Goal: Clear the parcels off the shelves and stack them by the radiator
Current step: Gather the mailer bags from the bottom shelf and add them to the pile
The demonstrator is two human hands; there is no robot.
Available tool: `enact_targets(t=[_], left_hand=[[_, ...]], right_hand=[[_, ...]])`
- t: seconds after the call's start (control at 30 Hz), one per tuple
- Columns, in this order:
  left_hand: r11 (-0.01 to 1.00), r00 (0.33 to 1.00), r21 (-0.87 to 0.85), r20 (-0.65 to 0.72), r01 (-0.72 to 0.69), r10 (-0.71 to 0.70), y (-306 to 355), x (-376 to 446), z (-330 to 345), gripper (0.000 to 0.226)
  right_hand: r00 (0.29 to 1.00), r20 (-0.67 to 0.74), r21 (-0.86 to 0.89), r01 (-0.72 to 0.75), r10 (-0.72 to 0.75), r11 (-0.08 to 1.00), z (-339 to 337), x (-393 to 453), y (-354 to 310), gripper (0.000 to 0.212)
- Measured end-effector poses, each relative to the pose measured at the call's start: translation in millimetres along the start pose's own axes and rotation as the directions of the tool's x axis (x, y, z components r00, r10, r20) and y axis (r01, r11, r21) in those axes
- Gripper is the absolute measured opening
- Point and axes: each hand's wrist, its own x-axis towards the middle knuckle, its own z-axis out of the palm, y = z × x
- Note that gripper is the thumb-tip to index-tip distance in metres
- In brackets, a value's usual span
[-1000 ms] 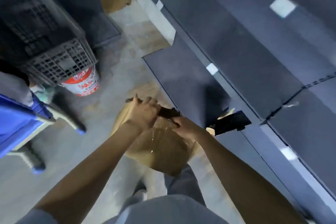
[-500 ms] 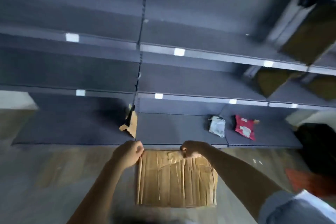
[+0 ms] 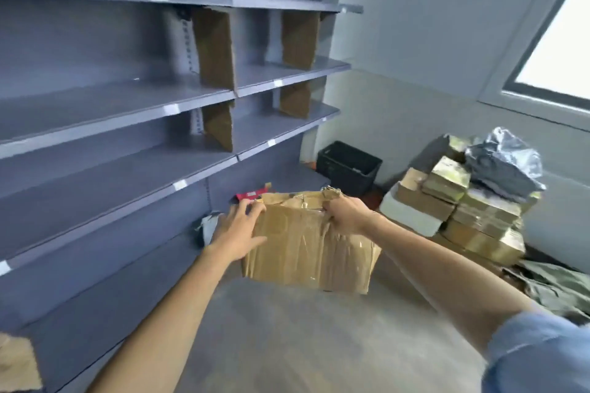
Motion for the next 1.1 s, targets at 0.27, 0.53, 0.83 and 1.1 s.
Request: enact_targets(t=[0.27, 0.53, 0.83, 1.1], left_hand=[[0.776, 0.775, 0.220, -0.112, -0.591, 0.622, 298.1, 133.7, 16.6, 0.044], [0.604, 0.581, 0.277, -0.168, -0.748, 0.796, 428.7, 222.6, 57.9, 0.042], [0.432, 0.436, 0.321, -0.065, -0.843, 0.898, 516.6, 431.2, 92.8, 0.044], [0.315, 0.326, 0.331, -0.023, -0.890, 0.945, 633.0, 556.8, 132.1, 0.042]], right_hand=[[0.938, -0.174, 0.067, -0.291, 0.299, 0.954, -3.2, -153.2, 230.4, 0.024], [0.823, -0.114, 0.120, -0.544, 0.556, 0.830, 51.3, -164.1, 382.7, 0.029], [0.776, -0.086, 0.136, -0.612, 0.625, 0.779, 66.8, -24.4, 553.3, 0.023], [0.647, -0.071, 0.175, -0.741, 0.759, 0.648, 61.7, 13.4, 699.9, 0.024]])
